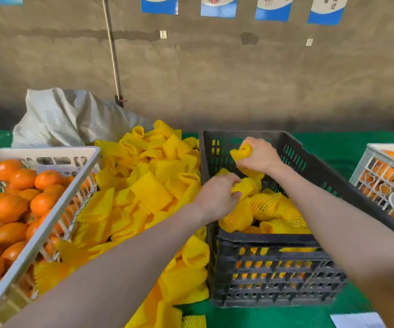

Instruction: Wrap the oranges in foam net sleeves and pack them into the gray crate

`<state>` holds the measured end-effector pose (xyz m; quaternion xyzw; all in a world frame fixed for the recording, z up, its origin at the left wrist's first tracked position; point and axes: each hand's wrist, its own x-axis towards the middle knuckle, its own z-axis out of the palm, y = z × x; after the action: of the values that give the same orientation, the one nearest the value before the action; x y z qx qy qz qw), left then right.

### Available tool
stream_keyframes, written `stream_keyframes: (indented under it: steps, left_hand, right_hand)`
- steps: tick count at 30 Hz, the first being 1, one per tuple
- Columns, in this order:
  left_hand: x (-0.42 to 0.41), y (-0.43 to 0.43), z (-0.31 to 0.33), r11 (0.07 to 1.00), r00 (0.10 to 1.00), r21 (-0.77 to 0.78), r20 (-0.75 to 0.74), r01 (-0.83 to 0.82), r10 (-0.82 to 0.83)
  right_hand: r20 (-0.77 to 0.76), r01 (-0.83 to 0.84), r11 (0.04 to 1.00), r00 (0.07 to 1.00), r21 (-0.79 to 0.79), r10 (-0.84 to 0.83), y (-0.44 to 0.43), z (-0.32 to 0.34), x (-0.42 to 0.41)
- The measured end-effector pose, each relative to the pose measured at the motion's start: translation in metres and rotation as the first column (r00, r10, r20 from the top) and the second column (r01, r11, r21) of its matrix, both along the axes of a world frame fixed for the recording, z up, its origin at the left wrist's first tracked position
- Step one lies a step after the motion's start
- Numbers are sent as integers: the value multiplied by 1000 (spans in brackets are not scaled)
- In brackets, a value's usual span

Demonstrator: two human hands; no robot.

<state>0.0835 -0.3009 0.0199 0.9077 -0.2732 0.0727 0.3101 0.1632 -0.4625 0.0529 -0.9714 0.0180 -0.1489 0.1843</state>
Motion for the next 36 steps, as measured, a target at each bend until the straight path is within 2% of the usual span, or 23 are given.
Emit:
stream_keyframes:
  steps: [1, 3, 6, 8, 11, 15, 17, 18, 20, 22, 25, 27, 29, 31, 33, 36]
  left_hand:
    - [3, -4, -2, 991, 999, 126, 15, 33, -35]
    - [8, -8, -4, 941, 998, 335, 29, 47, -61]
    - [11, -10, -6, 870, 996, 492, 62, 30, -70]
    - [10, -10, -7, 872, 996, 489, 60, 26, -64]
    - [10, -9, -6, 899, 998, 436, 41, 30, -53]
    - [6, -7, -5, 941, 998, 335, 18, 44, -53]
    - [4, -5, -5, 984, 1000, 179, -4, 23, -23]
    - [2, -4, -5, 995, 1000, 96, -3, 3, -3]
    - [-2, -1, -4, 998, 997, -20, 50, -59, 60]
    - [-7, 3, -6, 980, 978, -131, 126, -152, 169]
    - [-15, 23, -11, 931, 951, -252, 88, -265, 295]
    - [-17, 49, -13, 893, 931, -274, -18, -356, 366]
    - [-18, 81, -11, 850, 891, -271, -96, -452, 444]
    - [-21, 112, -8, 825, 866, -263, -118, -500, 487]
    - [-29, 139, -9, 837, 861, -206, -111, -508, 496]
    - [-43, 172, -20, 856, 859, -103, -140, -507, 492]
  right_hand:
    - [-86, 8, 988, 996, -154, -22, -11, -6, 12]
    - [-242, -28, 901, 966, -433, -87, -30, -20, 30]
    - [-367, -101, 774, 913, -625, -177, -53, -46, 42]
    - [-442, -136, 761, 871, -634, -214, -63, -62, 45]
    - [-581, -174, 826, 786, -536, -211, -69, -70, 46]
    - [-579, -49, 888, 774, -456, -255, -73, -76, 43]
    - [-528, 18, 900, 804, -436, -272, -68, -74, 42]
    - [-470, 32, 914, 850, -404, -237, -61, -68, 43]
    - [-280, 31, 961, 953, -275, -111, -40, -45, 40]
    - [-39, -33, 993, 999, -113, 29, -9, -16, 31]
    - [238, -247, 968, 939, -37, 248, 48, 19, -2]
    - [296, -393, 918, 871, -59, 392, 85, 32, -34]
    - [212, -509, 851, 825, -127, 524, 121, 33, -65]
    - [2, -582, 785, 803, -213, 596, 157, 21, -88]
    - [-224, -628, 730, 778, -270, 587, 187, 4, -102]
    - [-405, -656, 677, 749, -335, 525, 213, -18, -105]
